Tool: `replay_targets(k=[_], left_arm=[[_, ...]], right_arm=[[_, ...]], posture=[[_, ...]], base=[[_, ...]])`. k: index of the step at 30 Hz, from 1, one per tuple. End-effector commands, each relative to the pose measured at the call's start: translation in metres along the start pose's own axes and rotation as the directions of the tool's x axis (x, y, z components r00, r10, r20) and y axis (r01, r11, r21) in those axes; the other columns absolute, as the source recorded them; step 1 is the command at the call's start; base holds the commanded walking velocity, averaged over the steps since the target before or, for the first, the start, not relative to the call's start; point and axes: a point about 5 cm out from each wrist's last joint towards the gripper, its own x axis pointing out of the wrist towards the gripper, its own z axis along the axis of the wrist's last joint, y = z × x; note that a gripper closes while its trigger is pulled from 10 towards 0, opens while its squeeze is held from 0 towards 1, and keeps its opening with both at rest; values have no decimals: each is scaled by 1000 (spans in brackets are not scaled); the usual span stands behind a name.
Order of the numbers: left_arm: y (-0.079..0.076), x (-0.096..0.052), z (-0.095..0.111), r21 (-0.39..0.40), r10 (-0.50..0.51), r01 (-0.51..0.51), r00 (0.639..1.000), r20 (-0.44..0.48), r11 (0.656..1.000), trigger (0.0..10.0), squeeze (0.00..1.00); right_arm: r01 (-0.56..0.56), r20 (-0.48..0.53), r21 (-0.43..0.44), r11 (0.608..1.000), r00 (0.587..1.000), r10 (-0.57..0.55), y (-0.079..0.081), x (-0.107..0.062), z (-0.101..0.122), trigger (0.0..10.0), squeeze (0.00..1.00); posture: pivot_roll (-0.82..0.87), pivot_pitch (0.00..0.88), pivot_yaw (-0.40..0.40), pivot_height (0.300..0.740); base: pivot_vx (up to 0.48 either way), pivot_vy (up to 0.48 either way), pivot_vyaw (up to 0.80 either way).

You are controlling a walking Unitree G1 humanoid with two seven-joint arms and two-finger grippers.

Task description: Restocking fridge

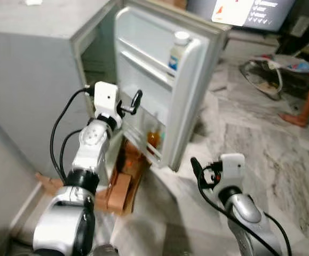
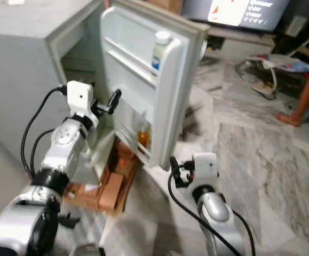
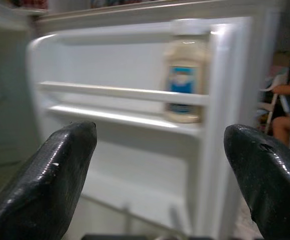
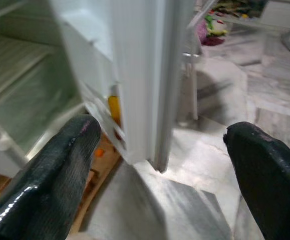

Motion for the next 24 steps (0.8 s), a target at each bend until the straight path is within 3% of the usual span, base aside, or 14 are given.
replay_targets(k=[1,7,18,24], left_arm=[[-8,1,0,1,-9,9,1000,0,1000,10000,0],[-12,-1,0,-15,3,-3,1000,-2,1000,10000,0],[-7,3,2,23,43,-43,999,-19,999,10000,0],[-11,5,-2,31,27,-25,998,-51,999,10000,0]], right_arm=[[21,-4,-4,1000,1000,-21,-6,0,-1,10000,0],[15,-4,-9,1000,1000,-15,-5,4,-1,10000,0],[19,10,-7,1000,1000,-19,-4,9,0,10000,0],[24,15,-10,1000,1000,-24,-5,9,-1,10000,0]], posture=[[21,0,-49,740],[26,0,-49,740],[23,0,-39,740],[20,0,-35,740]], base=[[382,-289,0],[391,-274,0],[472,0,0],[480,0,0]])
